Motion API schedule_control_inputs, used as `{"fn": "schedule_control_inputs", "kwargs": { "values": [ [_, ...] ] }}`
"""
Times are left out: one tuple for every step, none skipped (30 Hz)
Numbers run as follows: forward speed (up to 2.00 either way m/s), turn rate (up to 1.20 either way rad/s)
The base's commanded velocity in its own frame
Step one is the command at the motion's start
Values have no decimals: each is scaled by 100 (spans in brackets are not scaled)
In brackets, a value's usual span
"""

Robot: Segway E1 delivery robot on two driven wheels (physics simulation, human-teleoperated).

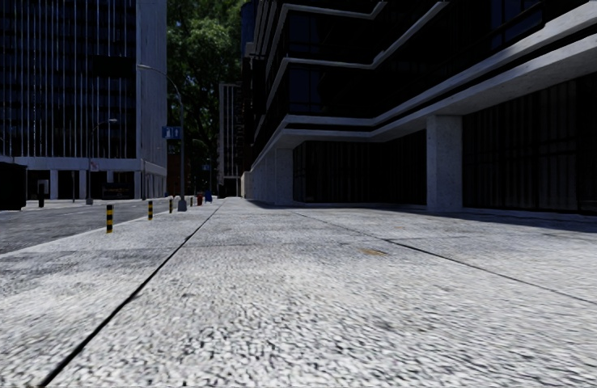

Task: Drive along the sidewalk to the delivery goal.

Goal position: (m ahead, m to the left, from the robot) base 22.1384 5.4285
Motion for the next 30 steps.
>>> {"fn": "schedule_control_inputs", "kwargs": {
  "values": [
    [200,120],
    [200,110],
    [200,64],
    [200,64],
    [200,17],
    [200,5],
    [200,2],
    [200,0],
    [200,0],
    [200,0],
    [200,0],
    [200,0],
    [200,0],
    [200,0],
    [200,0],
    [200,0],
    [200,0],
    [200,0],
    [200,0],
    [200,-42],
    [200,-42],
    [200,-60],
    [200,-105],
    [200,-120],
    [200,-120],
    [200,-120],
    [200,-116],
    [200,-3],
    [200,0],
    [200,0]
  ]
}}
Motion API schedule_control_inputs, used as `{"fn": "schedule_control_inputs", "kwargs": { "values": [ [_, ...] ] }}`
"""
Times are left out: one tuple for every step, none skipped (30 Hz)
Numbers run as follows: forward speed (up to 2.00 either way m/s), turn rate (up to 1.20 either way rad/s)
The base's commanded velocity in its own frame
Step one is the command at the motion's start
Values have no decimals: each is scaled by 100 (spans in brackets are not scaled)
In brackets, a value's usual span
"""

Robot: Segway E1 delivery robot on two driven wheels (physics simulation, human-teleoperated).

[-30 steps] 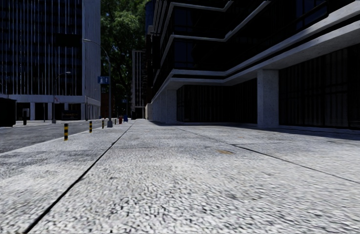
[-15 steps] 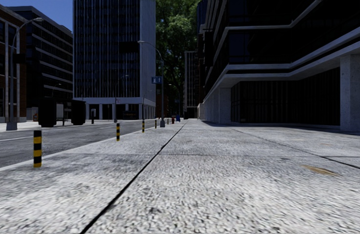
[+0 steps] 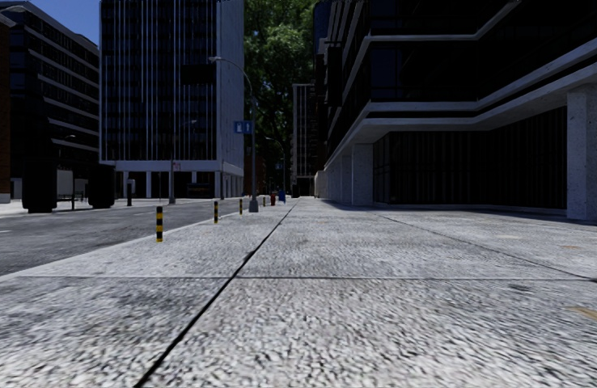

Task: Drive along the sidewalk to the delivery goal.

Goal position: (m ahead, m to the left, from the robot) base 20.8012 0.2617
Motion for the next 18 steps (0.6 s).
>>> {"fn": "schedule_control_inputs", "kwargs": {
  "values": [
    [200,0],
    [200,0],
    [200,0],
    [200,0],
    [200,0],
    [200,0],
    [200,0],
    [200,0],
    [200,0],
    [200,0],
    [200,0],
    [200,0],
    [200,0],
    [200,0],
    [200,0],
    [200,0],
    [200,0],
    [200,0]
  ]
}}
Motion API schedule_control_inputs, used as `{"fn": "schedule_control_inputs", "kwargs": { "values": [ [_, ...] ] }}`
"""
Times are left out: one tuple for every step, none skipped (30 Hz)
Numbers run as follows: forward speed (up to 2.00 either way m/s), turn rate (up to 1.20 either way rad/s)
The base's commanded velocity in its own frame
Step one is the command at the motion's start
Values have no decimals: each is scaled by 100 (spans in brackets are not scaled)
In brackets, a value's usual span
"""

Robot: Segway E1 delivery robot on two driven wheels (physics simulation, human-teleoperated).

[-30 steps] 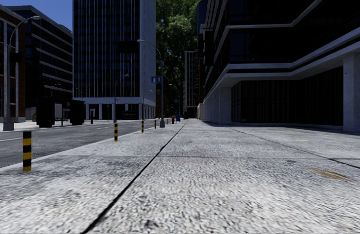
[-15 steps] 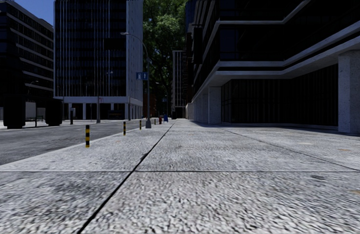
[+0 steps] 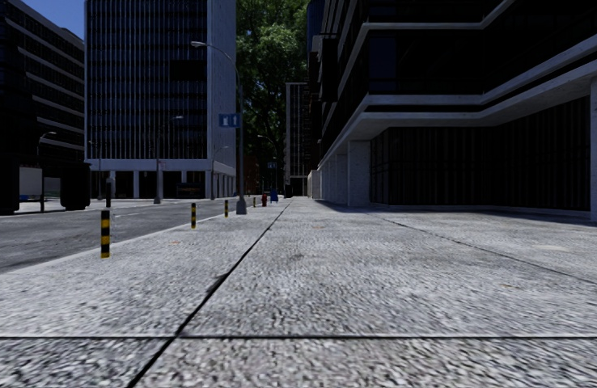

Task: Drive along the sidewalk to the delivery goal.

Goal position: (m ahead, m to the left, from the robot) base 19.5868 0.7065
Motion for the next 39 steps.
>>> {"fn": "schedule_control_inputs", "kwargs": {
  "values": [
    [200,0],
    [200,0],
    [200,0],
    [200,0],
    [200,0],
    [200,0],
    [200,0],
    [200,0],
    [200,0],
    [200,0],
    [200,0],
    [200,0],
    [200,0],
    [200,0],
    [200,0],
    [200,0],
    [200,0],
    [200,0],
    [200,0],
    [200,0],
    [200,0],
    [200,0],
    [200,0],
    [200,0],
    [200,0],
    [200,0],
    [200,0],
    [200,0],
    [200,0],
    [200,0],
    [200,0],
    [200,0],
    [200,0],
    [200,0],
    [200,33],
    [200,64],
    [200,80],
    [200,103],
    [200,103]
  ]
}}
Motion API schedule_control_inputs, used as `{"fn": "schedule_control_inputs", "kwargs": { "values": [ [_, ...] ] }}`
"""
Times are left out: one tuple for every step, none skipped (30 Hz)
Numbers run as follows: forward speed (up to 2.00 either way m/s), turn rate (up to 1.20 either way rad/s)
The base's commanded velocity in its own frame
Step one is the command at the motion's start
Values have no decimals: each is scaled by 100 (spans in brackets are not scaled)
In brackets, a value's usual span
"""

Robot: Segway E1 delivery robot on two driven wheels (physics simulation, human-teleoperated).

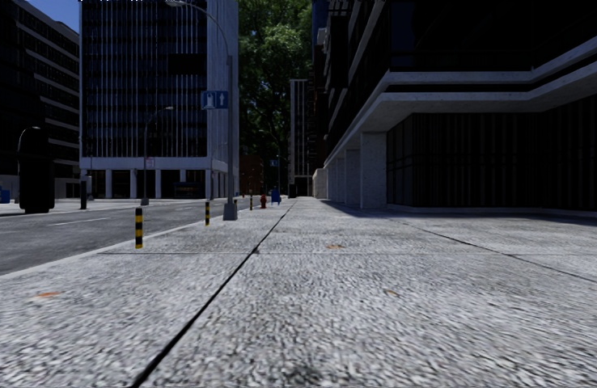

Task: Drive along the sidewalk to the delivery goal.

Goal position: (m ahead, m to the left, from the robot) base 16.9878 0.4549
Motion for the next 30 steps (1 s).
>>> {"fn": "schedule_control_inputs", "kwargs": {
  "values": [
    [200,120],
    [200,120],
    [200,119],
    [200,73],
    [200,59],
    [200,59],
    [200,55],
    [200,54],
    [200,50],
    [200,28],
    [200,9],
    [200,4],
    [200,3],
    [200,3],
    [200,2],
    [200,2],
    [200,1],
    [200,7],
    [200,55],
    [200,102],
    [200,120],
    [200,120],
    [200,120],
    [200,74],
    [200,47],
    [200,19],
    [200,5],
    [200,2],
    [200,0],
    [200,0]
  ]
}}
